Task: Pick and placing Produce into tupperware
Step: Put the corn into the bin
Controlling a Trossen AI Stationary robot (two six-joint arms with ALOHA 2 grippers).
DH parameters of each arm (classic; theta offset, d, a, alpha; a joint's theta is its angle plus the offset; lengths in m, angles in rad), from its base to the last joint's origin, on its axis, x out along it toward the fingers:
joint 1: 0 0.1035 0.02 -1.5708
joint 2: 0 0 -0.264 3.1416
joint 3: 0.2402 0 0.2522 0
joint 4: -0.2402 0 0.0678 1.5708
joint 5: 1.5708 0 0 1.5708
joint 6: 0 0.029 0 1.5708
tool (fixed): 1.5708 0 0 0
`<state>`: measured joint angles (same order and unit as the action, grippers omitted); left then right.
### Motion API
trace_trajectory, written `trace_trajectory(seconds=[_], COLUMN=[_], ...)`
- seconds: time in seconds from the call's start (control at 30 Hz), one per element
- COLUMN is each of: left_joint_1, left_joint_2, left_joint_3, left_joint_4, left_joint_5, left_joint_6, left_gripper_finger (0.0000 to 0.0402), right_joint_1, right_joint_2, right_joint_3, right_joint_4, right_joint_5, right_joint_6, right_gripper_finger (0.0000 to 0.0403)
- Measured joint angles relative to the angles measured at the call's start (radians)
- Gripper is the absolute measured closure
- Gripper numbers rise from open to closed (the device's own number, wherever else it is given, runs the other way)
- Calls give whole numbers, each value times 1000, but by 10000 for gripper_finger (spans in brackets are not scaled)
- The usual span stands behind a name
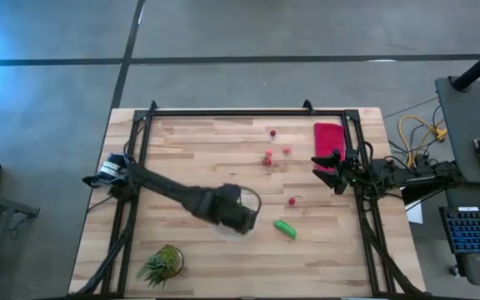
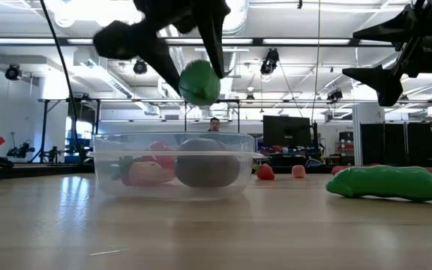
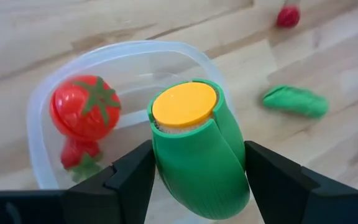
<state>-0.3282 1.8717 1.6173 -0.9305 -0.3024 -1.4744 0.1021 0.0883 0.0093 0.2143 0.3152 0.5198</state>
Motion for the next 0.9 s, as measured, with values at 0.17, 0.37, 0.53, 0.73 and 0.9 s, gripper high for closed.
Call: trace_trajectory(seconds=[0.17,0.37,0.53,0.73,0.9], left_joint_1=[47,54,54,59,59], left_joint_2=[0,4,5,6,6], left_joint_3=[-3,-6,-23,-27,-64], left_joint_4=[-7,-43,-67,-64,-67], left_joint_5=[52,129,210,184,181], left_joint_6=[267,508,565,565,564], left_gripper_finger=[187,187,187,175,129], right_joint_1=[0,0,0,0,0], right_joint_2=[0,0,0,0,0], right_joint_3=[0,0,0,0,0], right_joint_4=[0,0,0,0,0], right_joint_5=[0,0,0,0,0], right_joint_6=[0,0,0,0,0], right_gripper_finger=[76,76,76,76,76])
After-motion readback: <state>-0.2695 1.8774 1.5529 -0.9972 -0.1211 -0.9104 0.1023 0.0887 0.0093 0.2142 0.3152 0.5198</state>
